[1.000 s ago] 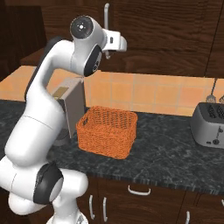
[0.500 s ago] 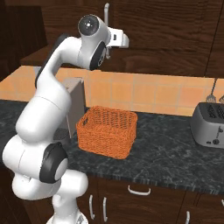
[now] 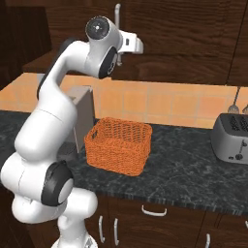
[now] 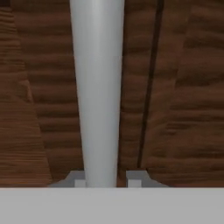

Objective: Open the cabinet, pick up the bread from the cabinet and place it in the basket. Then move the basket to the dining counter.

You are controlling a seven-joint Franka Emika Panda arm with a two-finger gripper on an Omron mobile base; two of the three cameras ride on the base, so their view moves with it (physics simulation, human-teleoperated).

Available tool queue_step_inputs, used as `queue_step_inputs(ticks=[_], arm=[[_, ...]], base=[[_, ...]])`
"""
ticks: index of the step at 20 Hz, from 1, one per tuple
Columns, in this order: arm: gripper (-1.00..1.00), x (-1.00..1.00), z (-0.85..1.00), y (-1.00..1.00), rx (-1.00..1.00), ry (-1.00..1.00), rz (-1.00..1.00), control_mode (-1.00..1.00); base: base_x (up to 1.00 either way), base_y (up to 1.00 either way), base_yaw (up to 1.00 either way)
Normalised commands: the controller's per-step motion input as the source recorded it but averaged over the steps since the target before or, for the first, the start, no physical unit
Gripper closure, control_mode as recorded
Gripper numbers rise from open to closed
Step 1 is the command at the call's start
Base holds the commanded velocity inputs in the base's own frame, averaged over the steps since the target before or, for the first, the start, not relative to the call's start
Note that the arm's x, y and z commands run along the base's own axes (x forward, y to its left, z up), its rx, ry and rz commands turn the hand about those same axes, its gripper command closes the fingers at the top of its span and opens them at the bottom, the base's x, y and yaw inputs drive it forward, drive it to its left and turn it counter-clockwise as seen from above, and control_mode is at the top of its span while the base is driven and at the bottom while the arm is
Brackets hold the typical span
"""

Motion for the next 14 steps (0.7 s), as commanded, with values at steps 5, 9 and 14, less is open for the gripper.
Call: queue_step_inputs(ticks=[5, 9, 14], arm=[[1.00, -0.99, 0.01, 0.00, 0.00, -0.05, 0.00, -1.00], [1.00, -1.00, 0.11, -0.09, 0.00, -0.04, -0.07, -1.00], [1.00, -1.00, 0.17, -0.24, 0.03, 0.00, -0.07, -1.00]], base=[[0.00, 0.00, 0.00], [0.00, 0.00, 0.00], [0.00, 0.00, 0.00]])
